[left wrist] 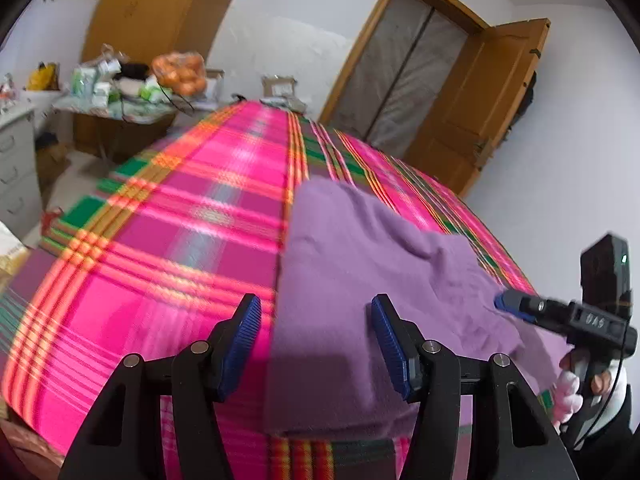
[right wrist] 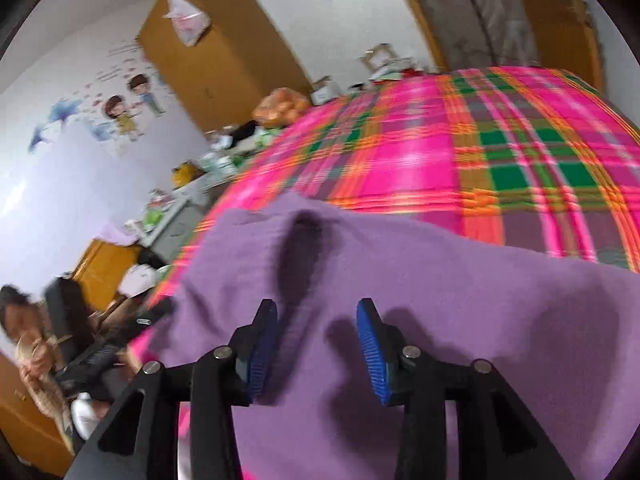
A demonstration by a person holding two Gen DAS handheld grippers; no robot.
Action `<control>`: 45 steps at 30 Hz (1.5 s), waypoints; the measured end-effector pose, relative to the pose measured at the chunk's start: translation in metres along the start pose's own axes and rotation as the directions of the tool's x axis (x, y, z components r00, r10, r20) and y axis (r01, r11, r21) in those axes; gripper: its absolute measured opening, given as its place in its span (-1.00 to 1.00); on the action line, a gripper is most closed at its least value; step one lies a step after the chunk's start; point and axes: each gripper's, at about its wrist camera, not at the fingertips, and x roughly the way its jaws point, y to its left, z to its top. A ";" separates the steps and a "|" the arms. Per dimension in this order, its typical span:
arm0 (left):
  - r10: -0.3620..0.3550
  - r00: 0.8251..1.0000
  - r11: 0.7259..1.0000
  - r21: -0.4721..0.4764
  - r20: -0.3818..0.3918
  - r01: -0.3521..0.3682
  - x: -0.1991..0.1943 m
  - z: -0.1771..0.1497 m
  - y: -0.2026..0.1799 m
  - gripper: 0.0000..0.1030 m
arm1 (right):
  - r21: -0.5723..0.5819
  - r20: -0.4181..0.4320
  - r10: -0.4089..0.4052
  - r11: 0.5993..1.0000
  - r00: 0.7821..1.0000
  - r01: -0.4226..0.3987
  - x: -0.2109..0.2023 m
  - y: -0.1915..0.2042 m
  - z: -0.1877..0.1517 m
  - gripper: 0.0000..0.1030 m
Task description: Fold clothes
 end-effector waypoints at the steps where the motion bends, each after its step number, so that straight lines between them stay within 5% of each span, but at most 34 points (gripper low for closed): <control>1: -0.006 1.000 1.000 0.003 -0.006 0.006 0.001 -0.001 0.000 0.16 | -0.007 -0.009 0.005 1.000 1.000 -0.005 0.004 0.005 0.001 -0.14; 6: -0.028 1.000 1.000 0.012 -0.010 0.028 -0.006 -0.004 0.002 0.16 | 0.015 -0.112 -0.023 1.000 0.993 0.025 0.037 0.012 -0.001 -0.13; 22: -0.022 1.000 0.999 0.039 -0.008 0.022 -0.012 -0.011 0.001 0.16 | 0.039 -0.122 -0.035 0.998 0.992 0.040 0.064 0.004 0.027 -0.03; 24: -0.021 1.000 0.999 0.043 -0.006 0.021 -0.012 -0.010 0.001 0.16 | 0.050 -0.122 -0.024 0.998 0.992 0.030 0.066 0.001 0.031 -0.21; 25: -0.021 1.000 0.999 0.044 -0.004 0.021 -0.011 -0.010 0.001 0.16 | 0.057 -0.121 -0.012 0.998 0.993 0.019 0.064 0.001 0.031 -0.46; 29: -0.025 1.000 0.999 0.045 -0.004 0.025 -0.011 -0.010 0.003 0.16 | 0.086 -0.116 0.037 0.996 0.993 -0.027 0.056 0.002 0.030 -0.72; 36: -0.040 0.999 0.998 0.044 -0.010 0.040 -0.013 -0.009 0.005 0.16 | 0.137 -0.060 0.115 0.985 0.992 -0.106 0.025 0.010 0.031 -0.80; 45: -0.040 0.999 0.999 0.033 -0.010 0.040 -0.016 -0.006 0.005 0.16 | 0.259 -0.106 0.029 0.966 0.994 -0.001 0.042 -0.035 0.021 -0.71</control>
